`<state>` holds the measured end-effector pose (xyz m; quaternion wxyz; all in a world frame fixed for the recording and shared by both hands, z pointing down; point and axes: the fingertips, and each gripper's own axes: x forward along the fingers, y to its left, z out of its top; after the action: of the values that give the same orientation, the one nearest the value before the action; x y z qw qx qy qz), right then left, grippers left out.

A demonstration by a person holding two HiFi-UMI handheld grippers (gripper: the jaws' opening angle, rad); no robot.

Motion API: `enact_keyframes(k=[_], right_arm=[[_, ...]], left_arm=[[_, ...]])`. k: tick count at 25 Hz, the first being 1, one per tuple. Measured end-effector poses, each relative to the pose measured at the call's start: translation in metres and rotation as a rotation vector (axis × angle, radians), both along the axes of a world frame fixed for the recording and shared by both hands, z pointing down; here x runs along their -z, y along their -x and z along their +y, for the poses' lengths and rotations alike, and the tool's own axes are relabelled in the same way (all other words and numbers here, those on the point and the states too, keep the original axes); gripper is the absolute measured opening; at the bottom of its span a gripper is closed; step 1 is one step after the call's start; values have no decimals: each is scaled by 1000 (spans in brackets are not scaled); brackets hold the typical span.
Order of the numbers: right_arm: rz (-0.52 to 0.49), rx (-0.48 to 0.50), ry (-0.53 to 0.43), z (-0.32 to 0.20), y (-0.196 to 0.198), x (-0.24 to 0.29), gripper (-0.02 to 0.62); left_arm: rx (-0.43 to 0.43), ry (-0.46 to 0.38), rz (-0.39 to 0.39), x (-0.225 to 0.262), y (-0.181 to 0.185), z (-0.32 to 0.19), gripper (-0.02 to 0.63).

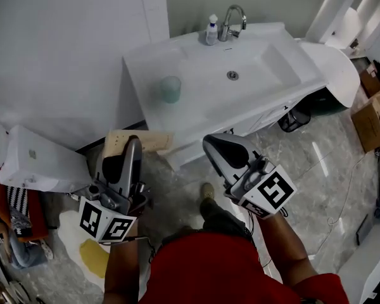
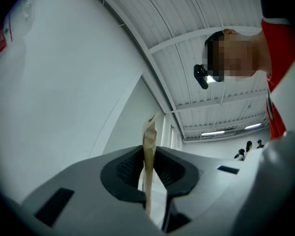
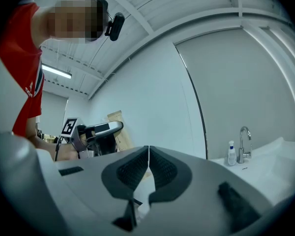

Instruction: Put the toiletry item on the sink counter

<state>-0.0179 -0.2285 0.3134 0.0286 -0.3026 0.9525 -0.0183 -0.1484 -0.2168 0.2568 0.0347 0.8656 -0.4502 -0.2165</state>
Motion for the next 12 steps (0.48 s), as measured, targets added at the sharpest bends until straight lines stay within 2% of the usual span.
enact_keyframes(k=[12], right_arm=[[9, 126, -14, -127, -14, 3, 29]], left_arm=[[164, 14, -16, 2, -8, -132, 71]])
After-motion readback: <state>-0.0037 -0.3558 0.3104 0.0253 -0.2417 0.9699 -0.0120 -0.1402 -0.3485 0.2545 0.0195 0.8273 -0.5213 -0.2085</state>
